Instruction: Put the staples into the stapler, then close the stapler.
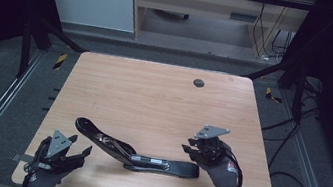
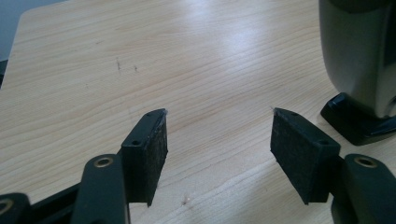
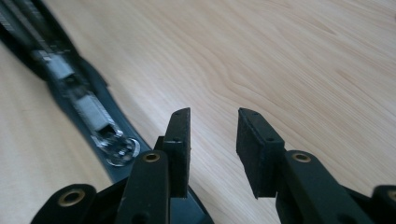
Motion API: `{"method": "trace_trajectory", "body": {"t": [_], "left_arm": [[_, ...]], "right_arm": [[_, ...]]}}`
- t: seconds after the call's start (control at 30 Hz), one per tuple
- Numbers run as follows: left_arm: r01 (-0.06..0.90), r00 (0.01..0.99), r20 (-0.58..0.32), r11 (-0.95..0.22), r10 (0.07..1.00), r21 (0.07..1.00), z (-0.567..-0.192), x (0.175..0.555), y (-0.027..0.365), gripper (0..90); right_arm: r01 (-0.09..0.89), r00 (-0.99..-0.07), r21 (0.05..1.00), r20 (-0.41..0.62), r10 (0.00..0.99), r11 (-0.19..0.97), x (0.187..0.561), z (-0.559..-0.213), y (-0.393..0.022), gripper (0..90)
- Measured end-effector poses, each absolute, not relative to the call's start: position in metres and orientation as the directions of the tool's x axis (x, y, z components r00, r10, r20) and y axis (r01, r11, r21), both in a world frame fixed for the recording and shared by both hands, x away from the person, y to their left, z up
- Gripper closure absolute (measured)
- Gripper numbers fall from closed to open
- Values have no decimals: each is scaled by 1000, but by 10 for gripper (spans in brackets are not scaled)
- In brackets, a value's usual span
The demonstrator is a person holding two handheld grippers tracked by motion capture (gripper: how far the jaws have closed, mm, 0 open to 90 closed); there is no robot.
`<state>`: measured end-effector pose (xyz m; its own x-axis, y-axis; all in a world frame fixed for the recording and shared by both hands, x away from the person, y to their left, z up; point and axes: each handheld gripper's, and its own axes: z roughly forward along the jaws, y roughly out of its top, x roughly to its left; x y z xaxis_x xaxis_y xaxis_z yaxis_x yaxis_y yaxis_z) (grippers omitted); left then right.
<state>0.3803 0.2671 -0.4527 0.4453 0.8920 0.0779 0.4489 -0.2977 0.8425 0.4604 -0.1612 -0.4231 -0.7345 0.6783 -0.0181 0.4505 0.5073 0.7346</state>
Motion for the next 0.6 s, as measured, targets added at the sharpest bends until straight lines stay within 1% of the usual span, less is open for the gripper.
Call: {"method": "trace_trajectory", "body": {"t": [0.07, 0.3, 0.6], "left_arm": [[445, 446, 67, -286, 892, 848, -452, 380, 267, 360], [430, 442, 46, -257, 896, 865, -446, 377, 269, 357], [418, 445, 36, -243, 895, 875, -442, 373, 271, 355]], "right_arm": [[474, -698, 744, -8, 716, 471, 458, -428, -171, 658], [502, -646, 766, 24, 763, 401, 445, -443, -195, 679], [508, -624, 772, 22, 781, 383, 429, -452, -205, 682]]}}
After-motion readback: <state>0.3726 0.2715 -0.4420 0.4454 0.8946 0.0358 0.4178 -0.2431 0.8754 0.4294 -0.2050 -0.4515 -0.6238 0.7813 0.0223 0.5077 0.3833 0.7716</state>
